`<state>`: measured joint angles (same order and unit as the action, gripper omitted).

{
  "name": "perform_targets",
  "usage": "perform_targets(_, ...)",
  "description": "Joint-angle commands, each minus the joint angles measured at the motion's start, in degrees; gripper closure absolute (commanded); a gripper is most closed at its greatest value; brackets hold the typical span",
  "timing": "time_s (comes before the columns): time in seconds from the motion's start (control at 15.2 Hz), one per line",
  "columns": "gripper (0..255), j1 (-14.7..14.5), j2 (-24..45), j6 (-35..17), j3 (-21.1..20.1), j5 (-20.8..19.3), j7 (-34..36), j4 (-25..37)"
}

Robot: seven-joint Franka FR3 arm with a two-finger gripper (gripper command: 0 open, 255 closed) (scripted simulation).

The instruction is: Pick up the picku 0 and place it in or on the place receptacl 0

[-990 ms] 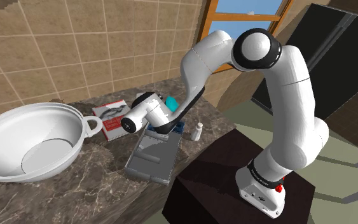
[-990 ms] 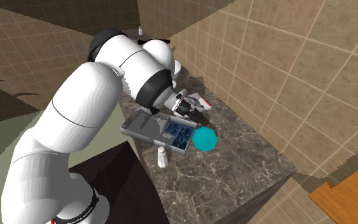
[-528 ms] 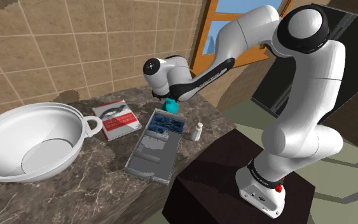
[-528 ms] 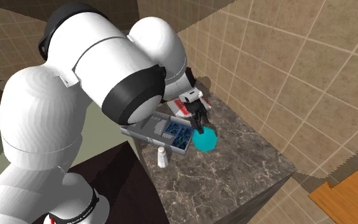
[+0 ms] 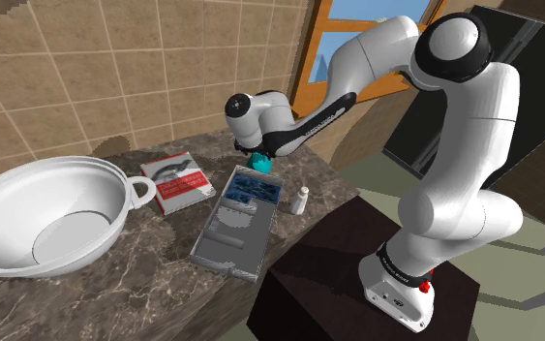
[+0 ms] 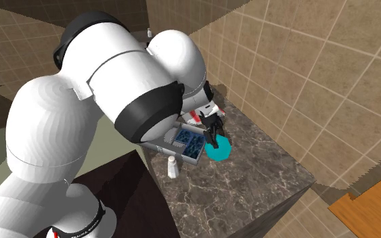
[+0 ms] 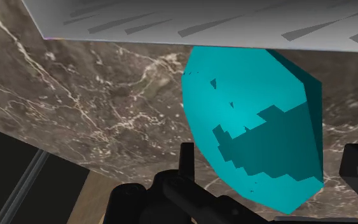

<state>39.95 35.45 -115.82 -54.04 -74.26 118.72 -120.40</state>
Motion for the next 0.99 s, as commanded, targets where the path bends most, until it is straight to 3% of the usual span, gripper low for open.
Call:
perform_targets(0.0,0,-0.1,0.2,0.0,0.1,-0.2,0.1,0.1)
perform_targets(0.26,0,-0.1,0.2,0.0,0.1,-0.2,0.1,0.1)
perform_targets(0.33,255,-0.1,0.2,0.0,0.1,-0.2,0.1,0.1)
perform_targets(0.92,255,-0.1,0.2,0.0,0.1,-0.2,0.1,0.1)
